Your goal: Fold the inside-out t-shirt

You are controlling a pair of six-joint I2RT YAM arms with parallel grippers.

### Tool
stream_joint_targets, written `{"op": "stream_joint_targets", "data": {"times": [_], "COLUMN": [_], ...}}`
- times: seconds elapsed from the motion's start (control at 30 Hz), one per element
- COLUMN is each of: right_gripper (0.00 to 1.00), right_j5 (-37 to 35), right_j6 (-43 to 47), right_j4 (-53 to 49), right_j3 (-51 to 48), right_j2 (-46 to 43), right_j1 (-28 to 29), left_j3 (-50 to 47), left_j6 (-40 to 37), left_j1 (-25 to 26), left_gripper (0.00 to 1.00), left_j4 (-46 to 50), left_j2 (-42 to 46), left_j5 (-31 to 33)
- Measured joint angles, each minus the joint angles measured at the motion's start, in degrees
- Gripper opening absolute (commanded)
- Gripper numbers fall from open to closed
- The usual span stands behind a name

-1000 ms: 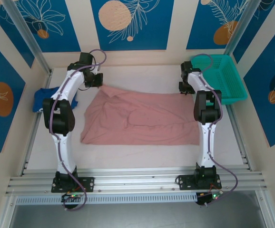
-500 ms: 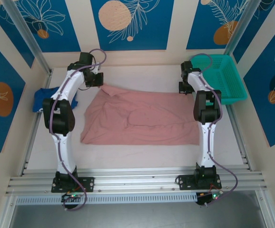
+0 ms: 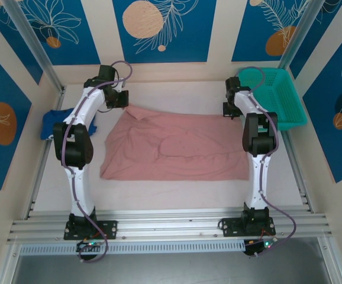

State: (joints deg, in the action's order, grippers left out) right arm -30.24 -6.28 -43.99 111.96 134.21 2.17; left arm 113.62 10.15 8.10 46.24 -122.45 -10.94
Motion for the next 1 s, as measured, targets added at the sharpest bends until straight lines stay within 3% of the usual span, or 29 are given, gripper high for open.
{"op": "stream_joint_targets", "data": {"times": [0.7,1.0], "right_gripper": [0.00,0.00], "right_j5": [0.7,0.2], "right_j6": [1.0,1.0], "right_j4": [5.4,6.8], "right_j3": [-9.3,-14.3], "right_j2": [-7.6,-13.0], "right_j1": [1.6,2.9], "left_j3": [-2.1,-6.9], "left_j6": [1.5,2.5], "left_j1": [0.0,0.0], "left_gripper": [0.00,0.00], "left_j4": [-1.3,-2.8], "left_j2": [0.3,4.9], "left_j5": [-1.3,-1.6]}}
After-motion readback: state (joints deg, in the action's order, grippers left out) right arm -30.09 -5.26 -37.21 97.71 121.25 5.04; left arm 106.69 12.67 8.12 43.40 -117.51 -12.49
